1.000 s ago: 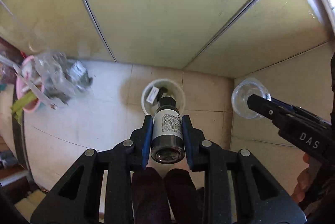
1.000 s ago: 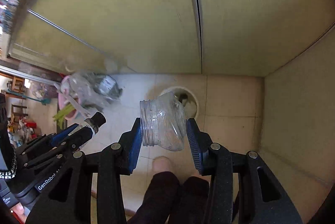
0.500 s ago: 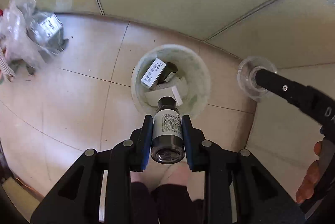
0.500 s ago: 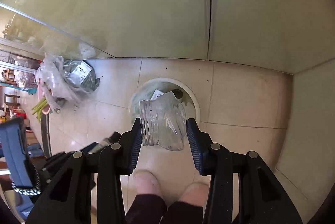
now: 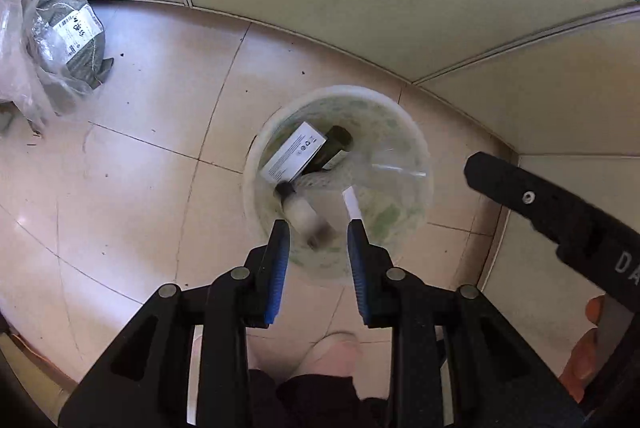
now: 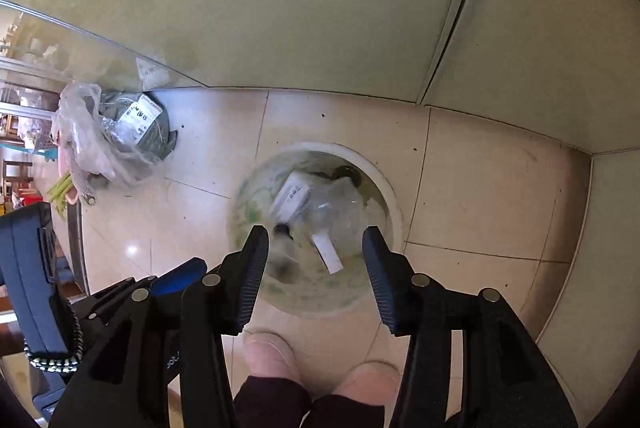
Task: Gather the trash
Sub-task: 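Open both grippers, dropping the bottle and cup into the bin, then raise both grippers back up to the counter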
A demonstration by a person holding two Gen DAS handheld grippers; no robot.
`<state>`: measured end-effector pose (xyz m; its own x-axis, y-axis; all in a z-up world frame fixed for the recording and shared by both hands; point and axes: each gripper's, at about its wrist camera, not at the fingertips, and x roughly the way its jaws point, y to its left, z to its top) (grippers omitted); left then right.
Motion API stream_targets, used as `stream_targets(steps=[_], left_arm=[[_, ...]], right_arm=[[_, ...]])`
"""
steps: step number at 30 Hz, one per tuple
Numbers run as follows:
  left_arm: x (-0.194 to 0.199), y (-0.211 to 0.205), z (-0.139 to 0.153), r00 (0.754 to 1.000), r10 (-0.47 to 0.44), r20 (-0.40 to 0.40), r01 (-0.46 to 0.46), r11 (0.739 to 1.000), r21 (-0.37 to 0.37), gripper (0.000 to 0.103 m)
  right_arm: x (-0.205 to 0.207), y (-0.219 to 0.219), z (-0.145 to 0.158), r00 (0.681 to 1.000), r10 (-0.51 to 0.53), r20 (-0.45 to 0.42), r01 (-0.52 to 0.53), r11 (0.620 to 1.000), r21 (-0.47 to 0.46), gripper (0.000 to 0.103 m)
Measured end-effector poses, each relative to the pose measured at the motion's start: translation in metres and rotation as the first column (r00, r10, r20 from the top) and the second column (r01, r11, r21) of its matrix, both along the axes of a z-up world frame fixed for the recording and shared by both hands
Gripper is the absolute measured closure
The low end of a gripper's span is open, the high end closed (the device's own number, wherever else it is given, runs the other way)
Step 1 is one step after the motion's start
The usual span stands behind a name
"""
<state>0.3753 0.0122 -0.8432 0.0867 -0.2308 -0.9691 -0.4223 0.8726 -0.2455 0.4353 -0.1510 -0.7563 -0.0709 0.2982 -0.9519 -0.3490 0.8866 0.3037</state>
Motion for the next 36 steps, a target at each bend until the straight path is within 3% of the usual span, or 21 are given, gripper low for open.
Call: stream_targets(steps=[6, 11, 16, 23, 29, 34, 36], left_arm=[[-0.008, -0.003, 0.027, 1.0, -0.027, -0.012, 0.027, 0.999, 0.042, 0.075], [-0.014, -0.002, 0.091, 0.999, -0.048, 0.019, 0.046, 0.997, 0.069, 0.075], [-0.016, -0.002, 0.194, 0.993, -0.085, 0.082, 0.074, 0.989, 0.127, 0.075], [-0.014, 0.002, 0.346, 0.969, -0.136, 0.208, 0.094, 0.975, 0.202, 0.075], [-0.024, 0.004, 0.48, 0.924, -0.193, 0.329, 0.103, 0.957, 0.272, 0.075], [-0.04, 0.006, 0.567, 0.881, -0.246, 0.404, 0.116, 0.941, 0.318, 0.075], [-0.046, 0.005, 0.6, 0.856, -0.276, 0.437, 0.12, 0.929, 0.351, 0.069]], right_arm=[[-0.001, -0.003, 0.016, 1.0, -0.004, 0.01, 0.005, 1.0, -0.011, 0.056], [-0.008, -0.013, 0.072, 0.999, -0.014, 0.042, 0.015, 1.0, -0.018, 0.056], [-0.016, -0.023, 0.164, 0.994, -0.027, 0.101, 0.026, 1.0, 0.011, 0.056], [-0.031, -0.031, 0.318, 0.968, -0.057, 0.243, 0.045, 0.997, 0.058, 0.056], [-0.051, -0.042, 0.433, 0.926, -0.124, 0.357, 0.086, 0.989, 0.12, 0.056], [-0.064, -0.051, 0.514, 0.883, -0.186, 0.432, 0.119, 0.977, 0.178, 0.056], [-0.07, -0.05, 0.538, 0.863, -0.2, 0.465, 0.128, 0.975, 0.182, 0.056]])
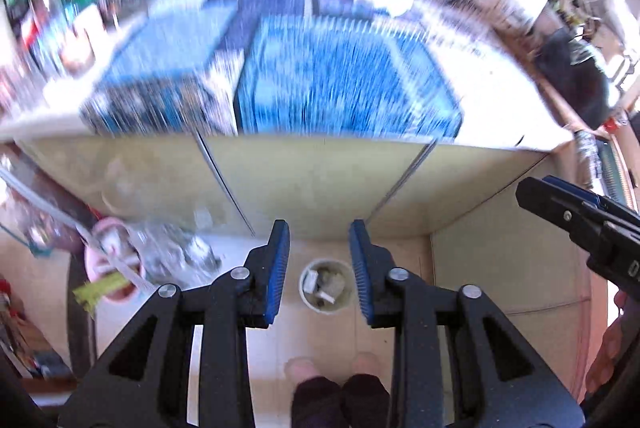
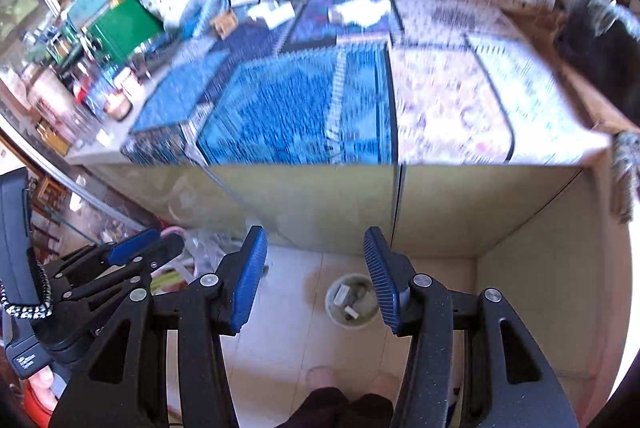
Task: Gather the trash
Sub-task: 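Raise both grippers back up to the counter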
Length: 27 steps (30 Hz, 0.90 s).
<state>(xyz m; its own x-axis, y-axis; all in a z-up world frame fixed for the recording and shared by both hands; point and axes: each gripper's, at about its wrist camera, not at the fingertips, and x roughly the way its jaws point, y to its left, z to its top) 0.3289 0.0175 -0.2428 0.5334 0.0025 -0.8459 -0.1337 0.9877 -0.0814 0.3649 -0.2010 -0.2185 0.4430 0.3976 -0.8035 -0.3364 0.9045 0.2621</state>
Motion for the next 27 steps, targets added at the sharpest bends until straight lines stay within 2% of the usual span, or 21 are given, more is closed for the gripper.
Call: stream_targets(steps=[3, 8, 12, 17, 21, 27], left_arm=[[-0.009, -0.002, 0.037, 0.998, -0.021, 0.066, 0.02, 1.0, 0.022, 0.061], [-0.012, -0.005, 0.072, 0.989, -0.033, 0.144, 0.03, 0.999, 0.018, 0.06], [-0.006, -0.006, 0.095, 0.985, -0.029, 0.169, 0.03, 1.0, -0.003, 0.058], [0.012, -0.002, 0.115, 0.98, -0.034, 0.196, 0.029, 0.999, 0.029, 0.053], [0.044, 0.005, 0.125, 0.974, 0.003, 0.226, -0.009, 1.0, 0.023, 0.049], [0.119, 0.017, 0.134, 0.97, 0.088, 0.226, -0.094, 0.995, 0.017, 0.047]], right_arm=[[-0.009, 0.0, 0.029, 0.998, -0.029, 0.061, 0.029, 1.0, -0.004, 0.056], [-0.02, 0.0, 0.068, 0.987, -0.082, 0.135, 0.08, 0.997, 0.023, 0.052], [-0.017, -0.006, 0.089, 0.98, -0.104, 0.172, 0.102, 0.995, 0.024, 0.049], [-0.003, -0.014, 0.107, 0.962, -0.126, 0.241, 0.12, 0.992, 0.037, 0.032], [0.028, -0.017, 0.111, 0.956, -0.115, 0.269, 0.109, 0.993, 0.038, 0.032], [0.105, -0.025, 0.11, 0.963, -0.069, 0.26, 0.057, 0.997, 0.054, 0.032]])
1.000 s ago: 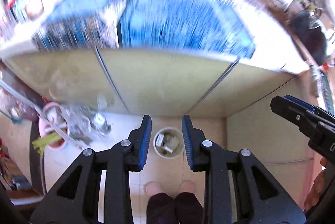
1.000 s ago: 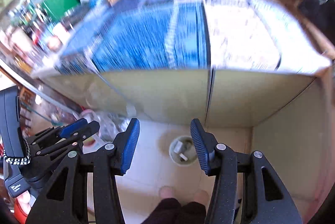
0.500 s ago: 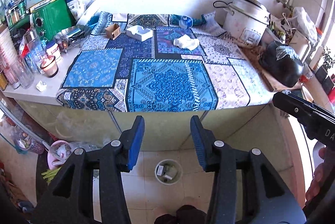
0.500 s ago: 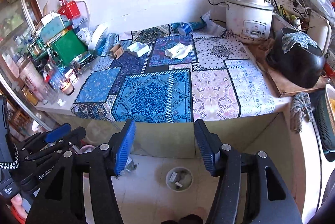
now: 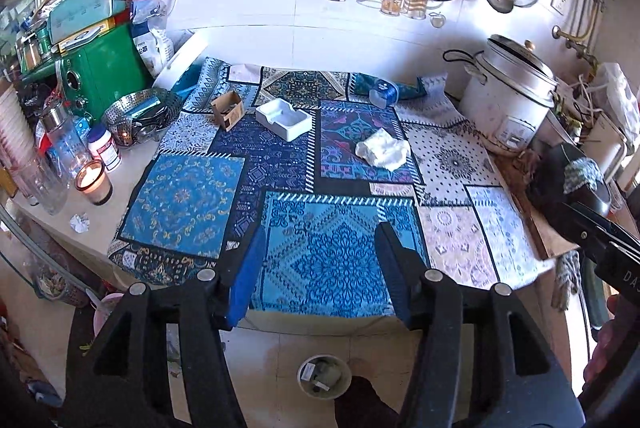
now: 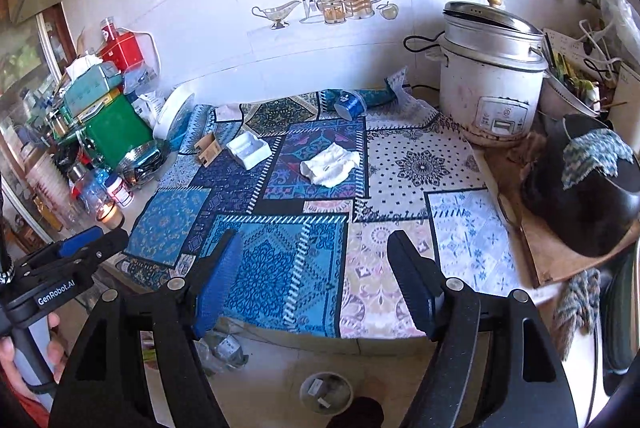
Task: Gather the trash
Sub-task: 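Raise both grippers back up to the counter, then grasp the white plastic tray with the left gripper while the right gripper grasps the white tissue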
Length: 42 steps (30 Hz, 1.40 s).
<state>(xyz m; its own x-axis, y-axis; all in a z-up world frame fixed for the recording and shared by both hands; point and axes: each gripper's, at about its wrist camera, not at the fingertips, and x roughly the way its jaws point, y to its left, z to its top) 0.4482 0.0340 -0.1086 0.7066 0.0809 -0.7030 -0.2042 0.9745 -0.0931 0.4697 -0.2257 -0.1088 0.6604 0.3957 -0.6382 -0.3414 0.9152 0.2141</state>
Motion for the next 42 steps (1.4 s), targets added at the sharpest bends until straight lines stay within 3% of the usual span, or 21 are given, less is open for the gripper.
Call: stream_targets(steps=[4, 9, 16, 23, 29, 34, 38, 42], left_arm=[[0.055, 0.011, 0.003, 0.997, 0.077, -0.027, -0.077, 0.997, -0.012, 0.047], [0.108, 0.027, -0.008, 0.984, 0.173, -0.044, -0.176, 0.98, -0.096, 0.047], [0.161, 0.049, -0.029, 0.973, 0.207, -0.102, -0.218, 0.97, -0.108, 0.047], [0.224, 0.088, -0.065, 0.972, 0.17, -0.162, -0.187, 0.977, -0.1, 0.047], [0.281, 0.132, -0.104, 0.971, 0.084, -0.226, -0.124, 0.978, -0.169, 0.048], [0.318, 0.159, -0.14, 0.957, 0.063, -0.284, -0.133, 0.963, -0.233, 0.057], [0.335, 0.167, -0.164, 0.944, 0.041, -0.327, -0.128, 0.959, -0.251, 0.068], [0.34, 0.165, -0.171, 0.95, 0.022, -0.31, -0.103, 0.963, -0.249, 0.069]], right_arm=[[0.06, -0.004, 0.0, 0.998, 0.05, -0.035, -0.05, 0.999, -0.008, 0.031], [0.122, -0.004, -0.018, 0.991, 0.109, -0.076, -0.112, 0.993, -0.04, 0.032], [0.181, 0.014, -0.052, 0.972, 0.132, -0.194, -0.136, 0.991, -0.01, 0.032], [0.219, 0.038, -0.081, 0.958, 0.076, -0.277, -0.085, 0.996, -0.021, 0.031], [0.246, 0.062, -0.113, 0.921, -0.06, -0.385, 0.06, 0.998, -0.012, 0.032], [0.266, 0.09, -0.14, 0.897, -0.128, -0.423, 0.109, 0.992, -0.07, 0.032], [0.276, 0.095, -0.158, 0.874, -0.176, -0.453, 0.172, 0.984, -0.049, 0.032], [0.285, 0.107, -0.168, 0.867, -0.185, -0.462, 0.181, 0.982, -0.054, 0.032]])
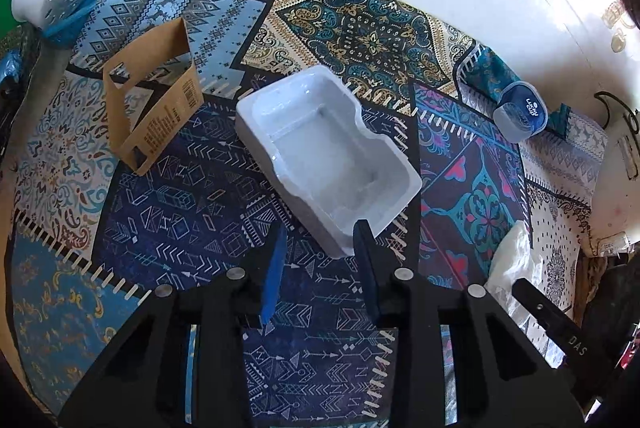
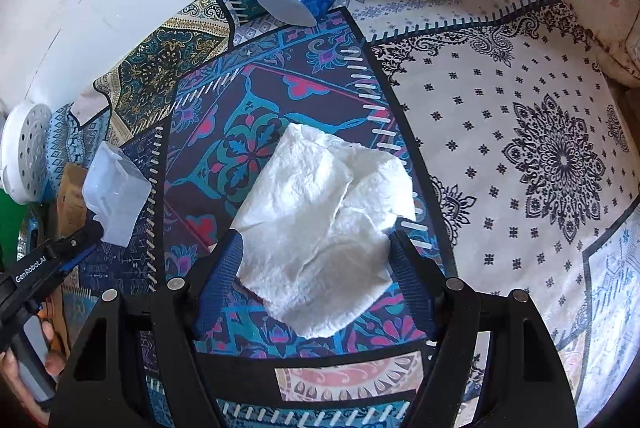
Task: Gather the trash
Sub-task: 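Grasp the white plastic tray with the left gripper while the right gripper grasps the white tissue, then carry the plastic tray and tissue down over the floor bin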
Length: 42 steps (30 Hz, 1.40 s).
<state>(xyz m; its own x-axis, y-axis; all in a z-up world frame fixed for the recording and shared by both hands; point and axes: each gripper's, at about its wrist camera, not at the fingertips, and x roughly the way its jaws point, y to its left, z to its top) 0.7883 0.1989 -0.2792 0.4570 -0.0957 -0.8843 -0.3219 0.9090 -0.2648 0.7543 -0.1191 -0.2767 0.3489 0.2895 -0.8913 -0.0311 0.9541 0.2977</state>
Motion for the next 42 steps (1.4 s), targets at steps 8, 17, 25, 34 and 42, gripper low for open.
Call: stream_targets(steps=[8, 17, 25, 34, 42], left_arm=[[0.011, 0.0, -0.006, 1.0, -0.007, -0.003, 0.007, 1.0, -0.026, 0.08], [0.012, -0.004, -0.014, 0.999, 0.009, -0.035, -0.01, 1.0, -0.03, 0.096], [-0.008, -0.032, 0.024, 0.998, -0.049, 0.026, 0.046, 0.995, 0.091, 0.097], [-0.071, -0.099, 0.083, 0.988, -0.05, 0.148, 0.025, 0.985, 0.168, 0.097], [-0.143, -0.153, 0.12, 0.978, 0.016, 0.208, -0.051, 0.985, 0.164, 0.097]], right_arm=[[0.005, 0.027, -0.002, 0.996, 0.066, 0.064, -0.059, 0.994, -0.094, 0.037], [0.01, 0.027, -0.002, 0.987, 0.149, 0.066, -0.145, 0.988, -0.053, 0.092], [-0.012, -0.008, 0.026, 0.984, 0.135, 0.118, -0.136, 0.991, 0.0, 0.094], [-0.051, -0.054, 0.076, 0.948, 0.203, 0.245, -0.215, 0.976, 0.023, 0.094], [-0.1, -0.078, 0.109, 0.887, 0.338, 0.316, -0.354, 0.935, -0.007, 0.094]])
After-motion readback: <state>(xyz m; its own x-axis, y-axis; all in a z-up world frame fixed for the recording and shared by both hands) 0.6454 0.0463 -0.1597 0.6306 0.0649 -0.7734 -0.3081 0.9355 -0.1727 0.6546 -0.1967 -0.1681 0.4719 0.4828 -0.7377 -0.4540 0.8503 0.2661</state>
